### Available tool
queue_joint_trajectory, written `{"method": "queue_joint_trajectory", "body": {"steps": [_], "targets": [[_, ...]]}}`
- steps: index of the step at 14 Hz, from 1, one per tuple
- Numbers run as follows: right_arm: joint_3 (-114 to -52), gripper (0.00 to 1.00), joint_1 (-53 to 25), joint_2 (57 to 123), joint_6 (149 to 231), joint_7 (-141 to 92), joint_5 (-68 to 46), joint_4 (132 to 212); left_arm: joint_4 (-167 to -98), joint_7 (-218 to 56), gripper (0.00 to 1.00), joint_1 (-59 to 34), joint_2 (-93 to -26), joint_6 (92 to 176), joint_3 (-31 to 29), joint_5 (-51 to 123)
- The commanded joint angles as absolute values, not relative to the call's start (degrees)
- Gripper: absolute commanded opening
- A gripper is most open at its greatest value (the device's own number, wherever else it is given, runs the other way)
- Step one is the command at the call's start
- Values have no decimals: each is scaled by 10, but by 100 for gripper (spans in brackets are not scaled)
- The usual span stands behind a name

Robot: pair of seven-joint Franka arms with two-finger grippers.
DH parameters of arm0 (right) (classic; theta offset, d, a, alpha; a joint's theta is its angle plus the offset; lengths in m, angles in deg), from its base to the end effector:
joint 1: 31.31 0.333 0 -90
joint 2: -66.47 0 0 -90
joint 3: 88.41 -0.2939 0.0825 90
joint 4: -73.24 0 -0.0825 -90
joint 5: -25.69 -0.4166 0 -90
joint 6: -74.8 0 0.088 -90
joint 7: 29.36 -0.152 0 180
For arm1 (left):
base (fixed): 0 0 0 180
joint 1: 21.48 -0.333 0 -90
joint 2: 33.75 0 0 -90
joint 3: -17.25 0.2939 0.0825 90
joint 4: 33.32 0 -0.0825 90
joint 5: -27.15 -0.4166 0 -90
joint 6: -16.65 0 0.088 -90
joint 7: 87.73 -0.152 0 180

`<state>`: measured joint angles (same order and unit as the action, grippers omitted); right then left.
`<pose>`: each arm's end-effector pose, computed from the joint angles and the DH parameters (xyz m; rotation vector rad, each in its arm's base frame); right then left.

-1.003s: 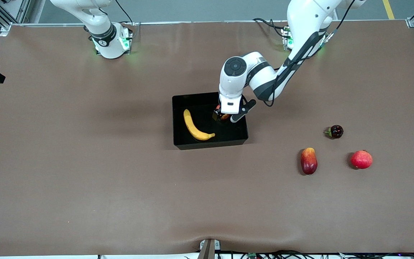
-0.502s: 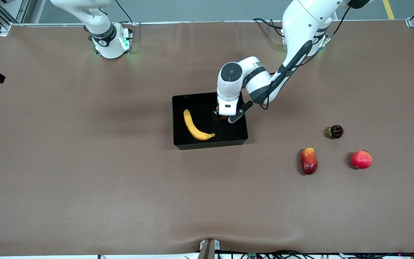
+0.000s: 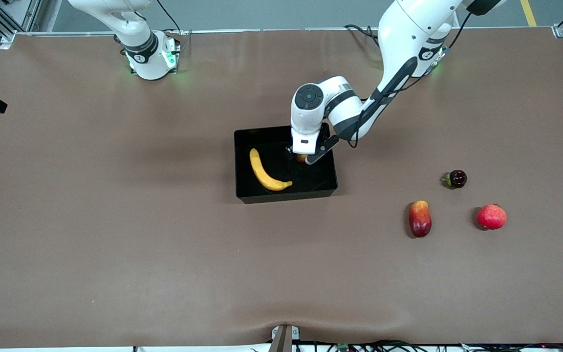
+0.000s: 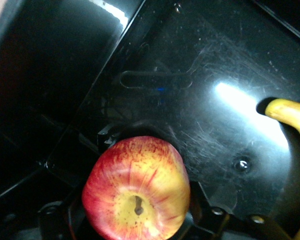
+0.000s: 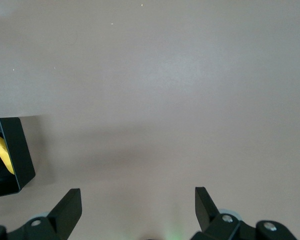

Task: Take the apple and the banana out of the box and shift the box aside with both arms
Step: 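Lower the left gripper and grasp the red-yellow apple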

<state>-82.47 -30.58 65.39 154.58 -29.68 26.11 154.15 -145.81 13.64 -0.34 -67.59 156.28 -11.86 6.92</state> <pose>0.5579 -0.0527 0.6310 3.1326 -0.1533 -0.0019 0.3931 -0.4795 0.1126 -2.9548 -1.0572 0.0849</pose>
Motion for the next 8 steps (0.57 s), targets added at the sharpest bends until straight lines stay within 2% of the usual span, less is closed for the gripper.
{"method": "queue_joint_trajectory", "body": {"steps": [1,2,5,8], "targets": [[-828,100,-311,644,1549,-300,262,1549,-1451,148,21,0,-679,1568,-118,48],[-828,100,-311,644,1549,-300,262,1549,-1449,146,1,-1,-674,1567,-118,36],[-828,100,-310,644,1550,-300,262,1549,-1406,147,0,1,-657,1540,-120,33],[-828,100,-310,644,1550,-300,262,1549,-1285,143,0,-5,-657,1403,-144,41]]}}
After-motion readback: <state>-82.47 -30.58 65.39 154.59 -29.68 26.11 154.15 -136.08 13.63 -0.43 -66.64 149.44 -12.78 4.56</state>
